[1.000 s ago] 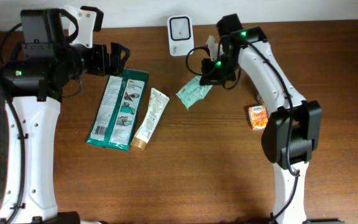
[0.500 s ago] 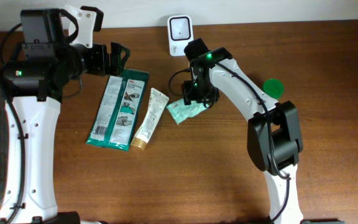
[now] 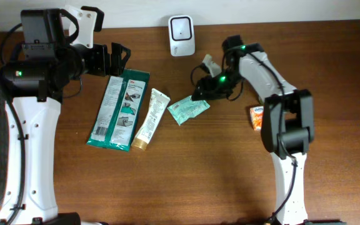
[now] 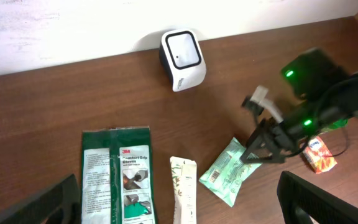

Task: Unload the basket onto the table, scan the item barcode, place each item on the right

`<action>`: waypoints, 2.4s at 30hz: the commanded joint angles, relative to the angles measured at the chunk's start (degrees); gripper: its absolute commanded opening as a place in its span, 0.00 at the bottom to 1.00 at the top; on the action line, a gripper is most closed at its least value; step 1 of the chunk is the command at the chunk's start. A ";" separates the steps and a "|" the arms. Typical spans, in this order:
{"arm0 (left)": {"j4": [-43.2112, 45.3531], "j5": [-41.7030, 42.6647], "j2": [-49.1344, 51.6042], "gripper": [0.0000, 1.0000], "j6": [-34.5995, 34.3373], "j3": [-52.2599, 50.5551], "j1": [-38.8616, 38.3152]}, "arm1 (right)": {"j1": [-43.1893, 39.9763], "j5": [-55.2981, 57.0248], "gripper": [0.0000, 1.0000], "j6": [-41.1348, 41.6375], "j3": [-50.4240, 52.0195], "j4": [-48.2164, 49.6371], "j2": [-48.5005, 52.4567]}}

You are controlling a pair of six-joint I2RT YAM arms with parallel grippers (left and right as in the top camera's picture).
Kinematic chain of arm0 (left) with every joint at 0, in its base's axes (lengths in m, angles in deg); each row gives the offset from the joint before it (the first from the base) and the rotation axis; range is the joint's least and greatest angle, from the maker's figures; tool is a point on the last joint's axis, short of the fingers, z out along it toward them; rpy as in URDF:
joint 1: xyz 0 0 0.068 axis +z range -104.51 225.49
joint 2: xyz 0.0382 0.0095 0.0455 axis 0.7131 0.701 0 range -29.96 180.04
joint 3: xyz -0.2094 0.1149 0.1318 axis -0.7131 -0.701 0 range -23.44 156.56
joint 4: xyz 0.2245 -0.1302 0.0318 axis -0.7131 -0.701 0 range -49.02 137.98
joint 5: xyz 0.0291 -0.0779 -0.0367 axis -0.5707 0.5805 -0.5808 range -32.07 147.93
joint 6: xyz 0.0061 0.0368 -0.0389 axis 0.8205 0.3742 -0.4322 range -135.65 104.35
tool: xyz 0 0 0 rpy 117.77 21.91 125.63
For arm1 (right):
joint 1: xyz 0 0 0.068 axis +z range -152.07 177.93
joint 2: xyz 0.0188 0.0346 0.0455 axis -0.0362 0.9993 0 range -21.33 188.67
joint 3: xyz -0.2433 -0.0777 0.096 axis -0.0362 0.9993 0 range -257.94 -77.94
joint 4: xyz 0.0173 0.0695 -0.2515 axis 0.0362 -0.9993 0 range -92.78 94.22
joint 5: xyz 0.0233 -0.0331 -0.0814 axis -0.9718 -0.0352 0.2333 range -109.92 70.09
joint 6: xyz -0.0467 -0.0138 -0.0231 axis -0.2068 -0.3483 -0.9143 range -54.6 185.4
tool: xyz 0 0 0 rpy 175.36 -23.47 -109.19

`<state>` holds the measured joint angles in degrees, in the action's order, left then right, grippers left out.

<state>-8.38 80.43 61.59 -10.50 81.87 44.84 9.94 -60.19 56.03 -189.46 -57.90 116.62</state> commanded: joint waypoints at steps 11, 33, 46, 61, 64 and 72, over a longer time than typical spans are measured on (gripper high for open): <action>0.07 0.39 -0.39 0.99 1.16 0.59 -0.04 | 4.79 -8.76 0.35 3.87 -0.33 1.95 6.84; 0.02 0.24 -0.39 0.99 1.16 0.59 -0.04 | -1.16 12.20 0.04 15.89 -1.18 -0.37 -11.26; 1.46 8.59 -0.37 0.99 -1.05 0.59 -0.11 | -1.16 12.46 0.04 21.53 3.61 4.61 -11.15; 11.26 3.58 27.93 0.00 -23.71 -1.20 -17.70 | -4.55 9.03 0.56 17.00 13.18 12.57 -11.72; 12.00 3.08 32.57 0.00 -27.93 -1.20 -20.87 | -5.86 9.03 0.54 15.72 13.20 11.96 -11.72; 8.90 -4.37 35.19 0.00 -39.32 -3.56 -22.62 | -6.05 8.98 0.41 15.76 13.20 14.60 -11.67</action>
<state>-0.16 78.95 96.19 -45.03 80.67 22.22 3.79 -50.66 72.62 -175.01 -43.76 105.91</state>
